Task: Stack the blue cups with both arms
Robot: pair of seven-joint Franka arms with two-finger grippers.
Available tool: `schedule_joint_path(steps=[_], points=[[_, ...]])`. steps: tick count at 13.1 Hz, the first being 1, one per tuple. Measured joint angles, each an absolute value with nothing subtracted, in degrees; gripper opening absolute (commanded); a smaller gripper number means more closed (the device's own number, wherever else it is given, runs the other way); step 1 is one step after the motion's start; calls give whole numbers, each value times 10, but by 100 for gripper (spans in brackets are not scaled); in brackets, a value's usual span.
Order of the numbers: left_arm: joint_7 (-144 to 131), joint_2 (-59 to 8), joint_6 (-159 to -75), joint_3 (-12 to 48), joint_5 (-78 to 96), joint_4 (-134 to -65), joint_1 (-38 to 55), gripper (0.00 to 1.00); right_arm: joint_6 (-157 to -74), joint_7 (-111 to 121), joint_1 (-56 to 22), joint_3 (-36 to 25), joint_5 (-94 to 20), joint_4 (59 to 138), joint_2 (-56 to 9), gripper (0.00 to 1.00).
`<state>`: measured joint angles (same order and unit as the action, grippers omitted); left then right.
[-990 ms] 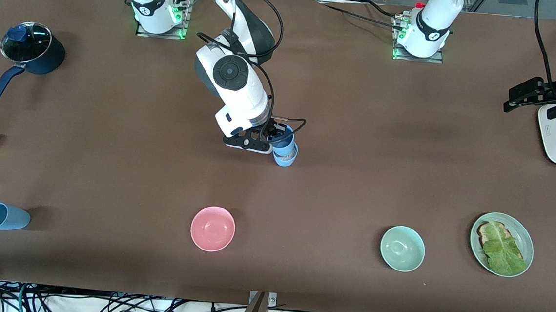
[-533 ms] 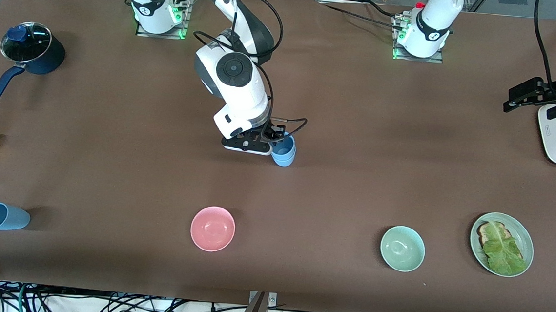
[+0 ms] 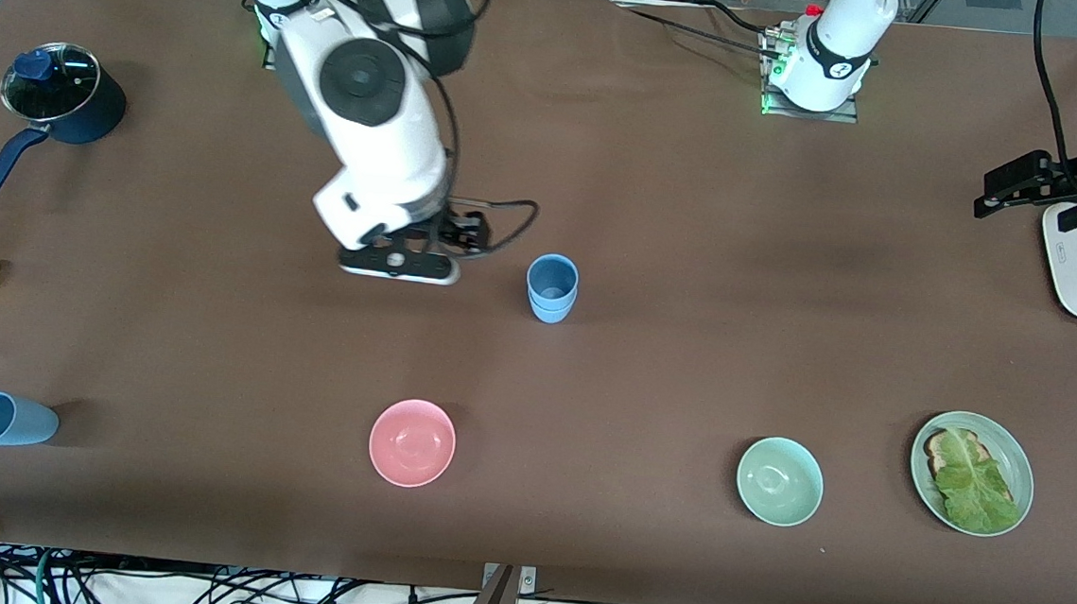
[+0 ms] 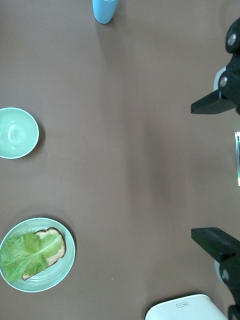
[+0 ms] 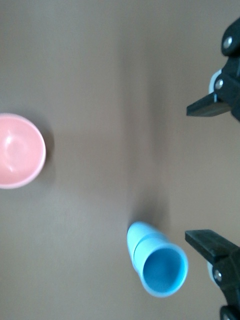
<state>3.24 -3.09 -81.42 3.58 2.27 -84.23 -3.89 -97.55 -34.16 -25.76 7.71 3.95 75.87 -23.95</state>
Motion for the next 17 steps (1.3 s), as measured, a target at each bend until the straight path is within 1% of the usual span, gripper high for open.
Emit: schedule_joint_path(steps=[3,5,7,9,10,11,14,15,17], points=[[32,-31,-814,36,23,-842,-39,100,-896,-229,-246,-7,39,755,-193,100],[32,-31,-814,37,23,-842,-39,100,-869,-204,-243,-75,33,754,-172,100],[32,-32,-814,37,23,-842,-39,100,-844,-151,-237,-144,-1,754,-155,100],[32,-32,-814,37,23,-842,-39,100,-838,-88,-222,-187,-19,757,-138,100],[32,-32,-814,37,23,-842,-39,100,-840,-70,-200,-188,-21,768,-128,100],[32,-32,-814,37,23,-842,-39,100,-844,-55,-168,-175,-22,782,-119,100],[34,-32,-814,38,23,-842,-39,100,-860,-42,-54,-81,-23,819,-95,100],[34,-33,-813,38,23,-842,-38,100,-877,-42,-32,-65,-23,838,-82,100],[35,-33,-809,38,23,-842,-39,100,-912,-39,-8,-55,-23,897,-41,100]])
